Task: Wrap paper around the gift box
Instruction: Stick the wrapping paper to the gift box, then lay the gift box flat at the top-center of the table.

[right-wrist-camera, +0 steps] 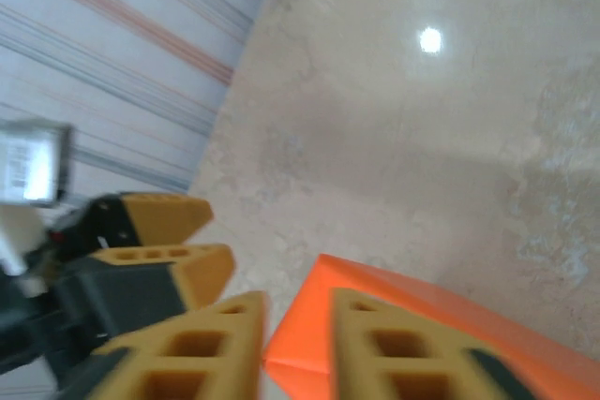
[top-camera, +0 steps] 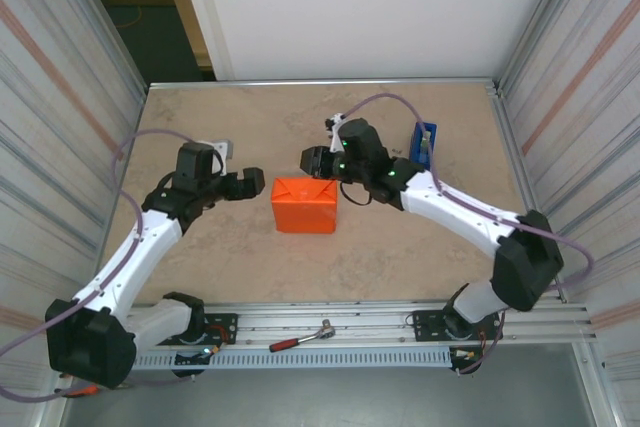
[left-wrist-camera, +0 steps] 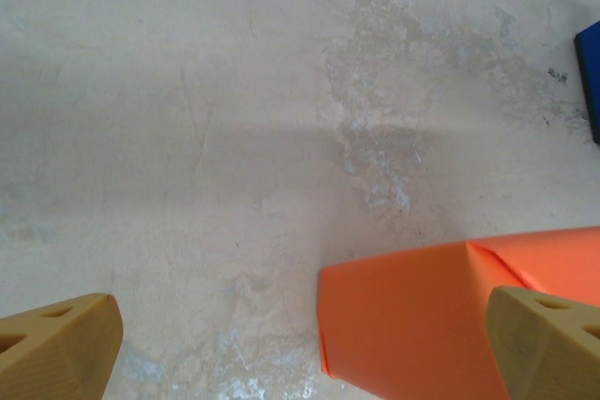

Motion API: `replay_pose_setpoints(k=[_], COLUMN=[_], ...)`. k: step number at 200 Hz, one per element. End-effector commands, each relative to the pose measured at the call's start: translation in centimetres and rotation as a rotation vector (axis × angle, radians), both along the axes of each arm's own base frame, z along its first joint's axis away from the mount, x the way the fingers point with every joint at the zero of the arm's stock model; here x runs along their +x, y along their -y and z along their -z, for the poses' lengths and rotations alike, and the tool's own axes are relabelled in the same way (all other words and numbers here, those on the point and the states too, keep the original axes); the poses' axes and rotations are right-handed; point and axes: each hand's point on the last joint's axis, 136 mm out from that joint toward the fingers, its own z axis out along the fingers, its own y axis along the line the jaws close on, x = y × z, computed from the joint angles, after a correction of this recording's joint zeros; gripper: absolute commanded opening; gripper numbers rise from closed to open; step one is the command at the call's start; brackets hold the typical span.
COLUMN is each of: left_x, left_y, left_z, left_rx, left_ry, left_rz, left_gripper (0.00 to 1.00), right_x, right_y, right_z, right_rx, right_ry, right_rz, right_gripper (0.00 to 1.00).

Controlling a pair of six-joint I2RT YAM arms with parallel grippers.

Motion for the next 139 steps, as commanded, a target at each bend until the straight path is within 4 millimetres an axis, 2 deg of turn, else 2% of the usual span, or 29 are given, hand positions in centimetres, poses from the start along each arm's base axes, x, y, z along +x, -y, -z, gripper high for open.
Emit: replay_pose_setpoints(k=[1, 24, 37, 64, 84, 111, 139], left_x=[-1.4, -3.1, -4.1, -6.0, -7.3, -8.5, -8.6], left_y=[0.0, 0.0, 0.2, 1.5, 2.8, 4.4, 5.4], left_z=[0.3, 1.7, 2.6, 4.8, 6.6, 8.4, 9.4], left_rx=[-0.059, -0.095, -0.115, -0.204, -0.204, -0.155, -0.135], left_ry=[-0.016, -0.034, -0.041, -0.096, -0.126, -0.127, -0.121], left_rz=[-0.018, -0.033, -0.039, -0.021, 0.012, 0.051, 0.061], left_gripper=[0.99, 0.99, 0.99, 0.99, 0.99, 0.99, 0.99], right_x=[-1.0, -2.2, -3.2, -5.9, -8.1, -10.2, -10.3], right_y=[3.2, 6.1, 7.5, 9.6, 10.6, 10.6, 9.5], right_z=[0.3, 2.6, 4.3, 8.7, 11.7, 13.9, 14.9], right_rx=[-0.054, -0.102, -0.131, -0.179, -0.211, -0.239, -0.254], right_ry=[0.024, -0.001, -0.024, -0.094, -0.125, -0.13, -0.127], right_rz=[0.04, 0.087, 0.092, 0.093, 0.08, 0.061, 0.054], right_gripper=[0.47, 0.73, 0.8, 0.84, 0.85, 0.86, 0.86])
